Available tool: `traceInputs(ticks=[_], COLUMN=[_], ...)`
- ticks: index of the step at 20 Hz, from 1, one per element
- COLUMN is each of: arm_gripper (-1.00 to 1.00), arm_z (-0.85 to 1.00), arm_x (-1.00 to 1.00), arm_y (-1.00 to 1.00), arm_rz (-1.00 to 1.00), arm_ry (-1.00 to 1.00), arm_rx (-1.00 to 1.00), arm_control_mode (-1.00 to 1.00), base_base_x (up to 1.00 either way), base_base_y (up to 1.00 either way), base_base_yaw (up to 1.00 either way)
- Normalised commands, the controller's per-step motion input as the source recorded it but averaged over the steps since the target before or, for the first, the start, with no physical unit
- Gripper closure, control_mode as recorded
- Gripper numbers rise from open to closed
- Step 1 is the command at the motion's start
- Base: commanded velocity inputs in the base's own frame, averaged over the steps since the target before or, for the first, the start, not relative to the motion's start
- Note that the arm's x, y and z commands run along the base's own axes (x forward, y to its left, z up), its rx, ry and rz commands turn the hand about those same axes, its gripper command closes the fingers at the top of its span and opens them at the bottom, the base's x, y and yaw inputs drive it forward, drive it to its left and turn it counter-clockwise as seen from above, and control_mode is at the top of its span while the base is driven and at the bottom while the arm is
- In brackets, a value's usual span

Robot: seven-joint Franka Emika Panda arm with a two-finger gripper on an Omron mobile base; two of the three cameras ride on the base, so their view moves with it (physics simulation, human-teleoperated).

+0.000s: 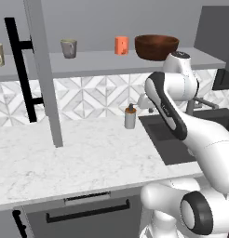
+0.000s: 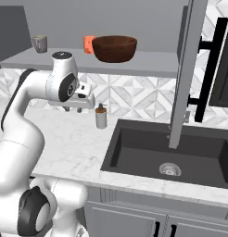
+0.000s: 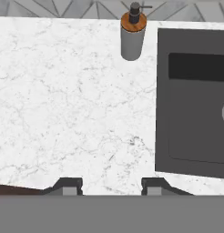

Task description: Gather all objects into one cabinet and sort the glasses and bowls to opposite sides.

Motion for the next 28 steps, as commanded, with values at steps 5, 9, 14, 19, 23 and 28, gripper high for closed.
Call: traceInputs(ticks=[5, 9, 14, 19, 23, 28], arm_gripper=[-1.00, -1.00, -1.00, -1.00, -1.00, -1.00], arm_z=[0.00, 0.00, 0.00, 0.00, 0.00, 0.00], arm_x=[0.00, 0.00, 0.00, 0.00, 0.00, 0.00], arm_y=[0.00, 0.00, 0.00, 0.00, 0.00, 0.00], arm_rz=[0.00, 0.00, 0.00, 0.00, 0.00, 0.00], arm_ry=[0.00, 0.00, 0.00, 0.00, 0.00, 0.00], arm_rx=[0.00, 0.00, 0.00, 0.00, 0.00, 0.00], arm_control_mode=[1.00, 1.00, 1.00, 1.00, 1.00, 1.00], base_base_x=[-0.16, -0.98, -0.96, -0.56, -0.25, -0.16], base_base_y=[0.00, 0.00, 0.12, 0.83, 1.00, 1.00], base_base_yaw=[0.01, 0.09, 0.05, 0.00, -0.04, -0.02])
